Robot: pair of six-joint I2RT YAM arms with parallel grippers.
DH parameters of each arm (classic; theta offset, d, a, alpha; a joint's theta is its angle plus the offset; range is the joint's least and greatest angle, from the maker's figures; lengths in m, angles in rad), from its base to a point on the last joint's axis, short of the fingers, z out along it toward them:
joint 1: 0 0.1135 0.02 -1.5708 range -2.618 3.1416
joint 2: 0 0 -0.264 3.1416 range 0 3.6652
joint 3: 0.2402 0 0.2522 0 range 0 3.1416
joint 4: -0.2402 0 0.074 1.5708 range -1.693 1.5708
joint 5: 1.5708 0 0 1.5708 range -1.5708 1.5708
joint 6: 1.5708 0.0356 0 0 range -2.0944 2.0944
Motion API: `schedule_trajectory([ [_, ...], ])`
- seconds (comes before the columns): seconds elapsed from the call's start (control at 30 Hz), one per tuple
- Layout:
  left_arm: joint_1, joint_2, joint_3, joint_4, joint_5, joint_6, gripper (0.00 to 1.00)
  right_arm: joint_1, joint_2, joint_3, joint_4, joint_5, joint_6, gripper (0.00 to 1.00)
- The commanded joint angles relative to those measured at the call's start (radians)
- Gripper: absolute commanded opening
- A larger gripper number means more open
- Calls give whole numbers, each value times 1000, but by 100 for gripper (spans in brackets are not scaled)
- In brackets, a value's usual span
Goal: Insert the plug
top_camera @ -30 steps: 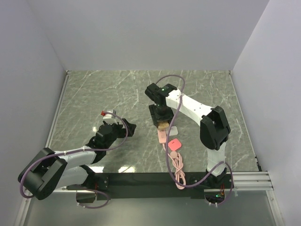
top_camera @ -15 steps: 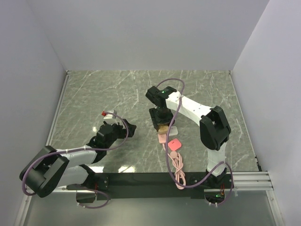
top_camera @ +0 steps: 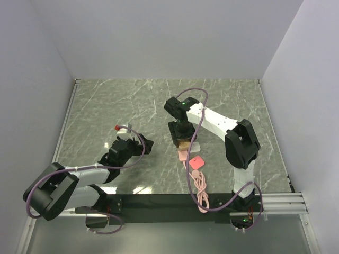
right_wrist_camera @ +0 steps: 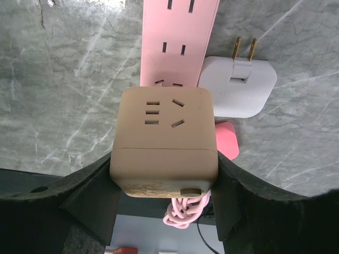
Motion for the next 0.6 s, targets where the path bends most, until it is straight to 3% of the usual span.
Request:
schedule_trajectory([
  [0.0,4,1,14,46,16,-4,99,14,-65,23,-20,19,14,0],
  [0.57,4,5,16,48,21,-4,99,28,-68,-18,-3,9,15,0],
])
